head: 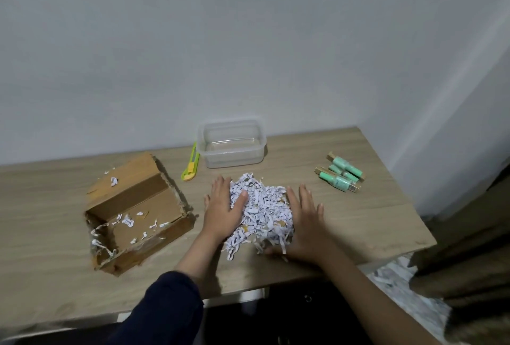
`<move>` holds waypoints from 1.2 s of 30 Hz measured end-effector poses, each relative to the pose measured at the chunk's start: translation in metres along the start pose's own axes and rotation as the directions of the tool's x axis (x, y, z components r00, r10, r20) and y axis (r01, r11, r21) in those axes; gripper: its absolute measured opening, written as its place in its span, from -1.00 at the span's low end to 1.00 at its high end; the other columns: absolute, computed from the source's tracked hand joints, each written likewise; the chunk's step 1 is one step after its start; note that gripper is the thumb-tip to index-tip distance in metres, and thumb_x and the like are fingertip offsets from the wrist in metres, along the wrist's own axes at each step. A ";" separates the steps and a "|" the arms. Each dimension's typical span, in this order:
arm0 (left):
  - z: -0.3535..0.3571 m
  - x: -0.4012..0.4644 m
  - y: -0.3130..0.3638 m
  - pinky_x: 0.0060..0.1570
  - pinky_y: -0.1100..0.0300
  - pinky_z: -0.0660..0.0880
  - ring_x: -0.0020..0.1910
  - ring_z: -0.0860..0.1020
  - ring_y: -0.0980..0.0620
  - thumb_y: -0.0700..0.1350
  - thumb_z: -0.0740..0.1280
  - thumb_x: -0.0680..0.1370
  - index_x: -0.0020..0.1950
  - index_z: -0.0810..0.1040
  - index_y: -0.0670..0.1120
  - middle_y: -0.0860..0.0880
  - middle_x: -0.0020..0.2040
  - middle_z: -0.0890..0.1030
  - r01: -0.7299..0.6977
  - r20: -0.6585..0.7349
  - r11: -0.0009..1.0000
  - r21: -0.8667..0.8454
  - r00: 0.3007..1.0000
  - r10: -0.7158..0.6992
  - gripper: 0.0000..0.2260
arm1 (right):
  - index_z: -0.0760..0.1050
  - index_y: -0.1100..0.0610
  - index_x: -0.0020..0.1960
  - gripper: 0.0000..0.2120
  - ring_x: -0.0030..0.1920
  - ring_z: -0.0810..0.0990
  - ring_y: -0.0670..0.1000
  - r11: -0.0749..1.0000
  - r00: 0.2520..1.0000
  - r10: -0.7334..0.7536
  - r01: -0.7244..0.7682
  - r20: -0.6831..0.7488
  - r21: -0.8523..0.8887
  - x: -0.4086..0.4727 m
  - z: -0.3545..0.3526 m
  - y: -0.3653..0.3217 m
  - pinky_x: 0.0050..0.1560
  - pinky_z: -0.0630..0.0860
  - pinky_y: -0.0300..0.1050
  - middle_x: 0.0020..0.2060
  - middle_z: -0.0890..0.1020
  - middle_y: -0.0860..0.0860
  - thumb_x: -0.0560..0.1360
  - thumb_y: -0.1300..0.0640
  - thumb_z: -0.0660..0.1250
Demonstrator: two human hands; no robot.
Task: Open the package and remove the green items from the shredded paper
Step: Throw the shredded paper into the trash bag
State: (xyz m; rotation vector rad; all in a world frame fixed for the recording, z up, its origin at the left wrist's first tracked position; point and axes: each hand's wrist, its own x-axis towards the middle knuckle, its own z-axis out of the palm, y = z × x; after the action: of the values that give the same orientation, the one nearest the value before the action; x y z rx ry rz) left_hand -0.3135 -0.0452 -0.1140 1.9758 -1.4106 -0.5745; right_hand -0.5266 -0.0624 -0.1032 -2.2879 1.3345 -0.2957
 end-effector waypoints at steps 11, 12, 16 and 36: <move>0.016 -0.035 0.021 0.39 0.14 0.30 0.32 0.43 0.18 0.12 0.06 0.56 0.32 0.49 0.00 0.06 0.30 0.53 0.047 -0.001 0.800 -0.599 0.998 -0.059 -0.58 | -0.13 0.13 0.53 0.12 0.53 -0.18 -0.09 0.948 0.964 -0.265 0.264 -0.019 0.179 0.026 0.022 -0.029 0.46 -0.13 0.03 0.54 -0.06 -0.02 0.23 -0.52 0.14; 0.019 -0.038 0.022 0.39 0.09 0.31 0.33 0.44 0.15 0.14 0.05 0.56 0.31 0.50 -0.02 0.04 0.30 0.54 0.066 -0.003 0.740 -0.669 0.996 -0.091 -0.56 | -0.08 0.12 0.52 0.03 0.53 -0.13 -0.11 0.935 0.967 -0.250 0.252 -0.039 0.250 0.025 0.023 -0.031 0.48 -0.12 -0.01 0.53 -0.01 -0.03 0.29 -0.48 0.13; 0.031 -0.048 0.036 0.36 -0.01 0.35 0.31 0.48 -0.07 0.14 0.09 0.52 0.21 0.56 -0.08 -0.11 0.25 0.57 0.114 -0.028 0.502 -0.857 0.964 -0.266 -0.55 | 0.23 0.17 0.44 -0.40 0.46 0.23 -0.06 0.827 0.965 -0.044 0.180 -0.258 0.532 0.020 0.031 -0.045 0.47 0.19 -0.03 0.41 0.30 -0.01 0.50 -0.12 0.13; 0.053 -0.188 0.122 -0.09 0.15 0.48 -0.16 0.57 -0.02 -0.08 0.24 0.54 -0.16 0.61 -0.08 -0.04 -0.18 0.64 0.605 0.570 0.307 -0.735 0.796 -0.204 -0.81 | 0.61 0.18 0.04 -0.73 0.01 0.68 0.09 0.137 0.394 0.893 0.220 -0.216 0.966 -0.146 0.029 -0.068 0.04 0.57 -0.05 -0.04 0.70 0.14 0.46 0.14 0.20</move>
State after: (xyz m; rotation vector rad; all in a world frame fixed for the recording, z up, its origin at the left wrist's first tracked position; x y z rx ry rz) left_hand -0.4922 0.0920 -0.0671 1.2597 -0.4197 -1.6504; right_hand -0.5362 0.1006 -0.0871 -0.4041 1.4250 -1.6837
